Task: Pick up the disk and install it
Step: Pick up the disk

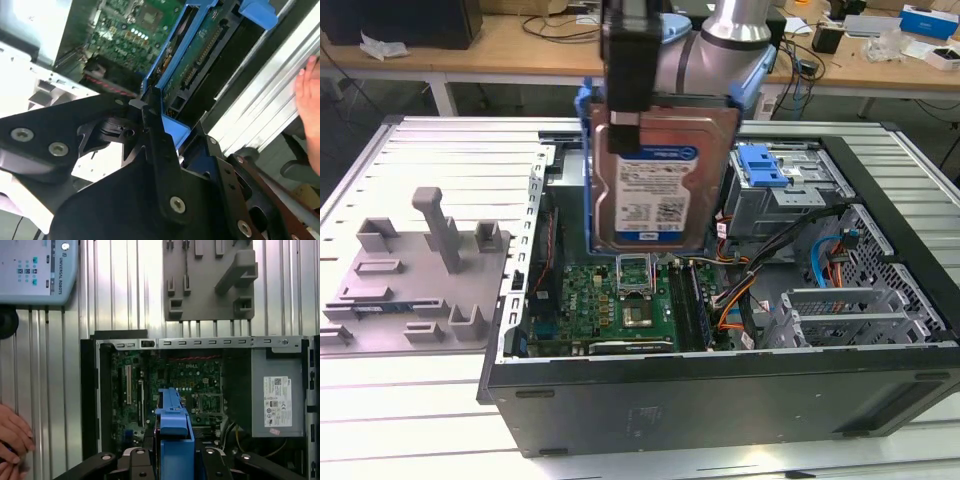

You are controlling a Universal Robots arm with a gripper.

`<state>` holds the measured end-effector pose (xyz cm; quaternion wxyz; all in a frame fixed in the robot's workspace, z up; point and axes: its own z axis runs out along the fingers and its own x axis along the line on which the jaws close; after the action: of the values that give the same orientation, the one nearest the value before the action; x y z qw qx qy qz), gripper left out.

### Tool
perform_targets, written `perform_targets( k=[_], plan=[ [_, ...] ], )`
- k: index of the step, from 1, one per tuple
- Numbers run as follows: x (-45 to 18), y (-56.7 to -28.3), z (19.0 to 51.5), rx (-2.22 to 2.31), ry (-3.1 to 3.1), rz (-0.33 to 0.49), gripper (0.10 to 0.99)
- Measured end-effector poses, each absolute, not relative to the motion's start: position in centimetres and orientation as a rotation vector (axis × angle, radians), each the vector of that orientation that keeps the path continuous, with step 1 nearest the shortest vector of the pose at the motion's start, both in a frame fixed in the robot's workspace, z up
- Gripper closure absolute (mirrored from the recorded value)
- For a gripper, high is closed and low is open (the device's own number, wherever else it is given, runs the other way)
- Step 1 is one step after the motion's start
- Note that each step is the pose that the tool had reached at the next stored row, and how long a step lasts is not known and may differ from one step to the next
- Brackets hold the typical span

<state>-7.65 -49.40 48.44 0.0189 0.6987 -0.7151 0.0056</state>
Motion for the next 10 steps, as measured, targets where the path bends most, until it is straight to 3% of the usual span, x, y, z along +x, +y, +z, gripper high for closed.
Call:
perform_targets(
  k=[10],
  plan=[
    [-1.7,-52.2,48.4,2.167,-2.217,0.012,0.718]
  ],
)
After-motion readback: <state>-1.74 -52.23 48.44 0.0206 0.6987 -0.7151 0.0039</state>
